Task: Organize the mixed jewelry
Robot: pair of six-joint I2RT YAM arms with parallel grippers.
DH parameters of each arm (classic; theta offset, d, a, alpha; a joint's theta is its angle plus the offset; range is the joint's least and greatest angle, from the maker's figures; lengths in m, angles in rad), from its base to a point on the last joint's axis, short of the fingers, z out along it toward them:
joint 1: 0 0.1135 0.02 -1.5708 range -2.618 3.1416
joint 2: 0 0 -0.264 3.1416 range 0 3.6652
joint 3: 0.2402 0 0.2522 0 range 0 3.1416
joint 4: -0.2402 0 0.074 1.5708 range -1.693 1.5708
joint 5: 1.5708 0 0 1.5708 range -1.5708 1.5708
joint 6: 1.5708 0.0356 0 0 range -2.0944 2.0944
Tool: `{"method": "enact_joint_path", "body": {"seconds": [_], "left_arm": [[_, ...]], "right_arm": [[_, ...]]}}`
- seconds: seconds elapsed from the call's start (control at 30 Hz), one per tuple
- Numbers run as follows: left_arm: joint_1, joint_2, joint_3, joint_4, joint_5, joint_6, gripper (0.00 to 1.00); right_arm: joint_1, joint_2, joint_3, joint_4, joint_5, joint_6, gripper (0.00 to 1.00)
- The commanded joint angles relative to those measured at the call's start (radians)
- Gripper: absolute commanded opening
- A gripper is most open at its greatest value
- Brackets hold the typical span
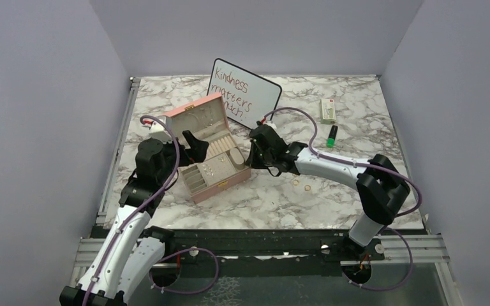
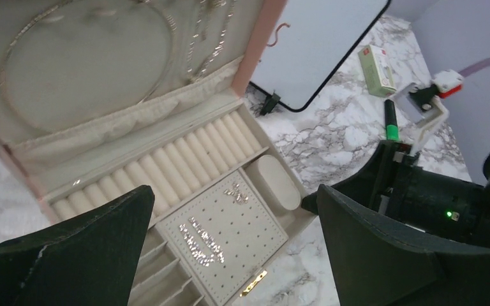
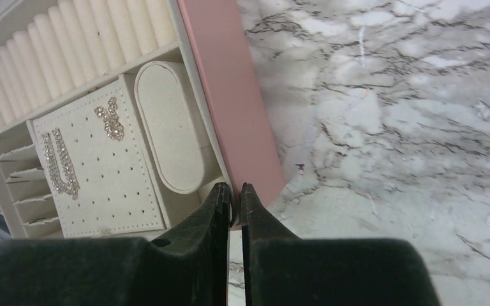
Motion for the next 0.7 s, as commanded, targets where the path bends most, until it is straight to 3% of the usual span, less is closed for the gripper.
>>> {"method": "enact_joint_path", "body": {"seconds": [0.0,0.1,0.23,0.5,0.67], "left_arm": [[0.005,0.002,0.078,-0.258,-0.171,-0.189,0.99],[0.005,-0.012,0.073,-0.421,-0.263,-0.303,0.99],[0.005,-0.042,-0.005,-0.455,-0.292,-0.398,0.99],[0.005,0.026,-0.129,-0.141,-0.086,-0.364,0.98],[0.005,0.107,-0.135,-0.097,-0.128,-0.387,0.94]], "right_arm": [[-0.022,-0.050,-0.087,-0.166,0.175,0.032,0.12],[-0.025,-0.082,-0.127,-0.168,0.175,0.056,0.11],[-0.025,-0.107,-0.157,-0.170,0.163,0.068,0.11],[-0.028,-0.149,-0.191,-0.178,0.159,0.074,0.11],[-0.033,-0.184,-0.230,-0.169,0.143,0.085,0.11]]}}
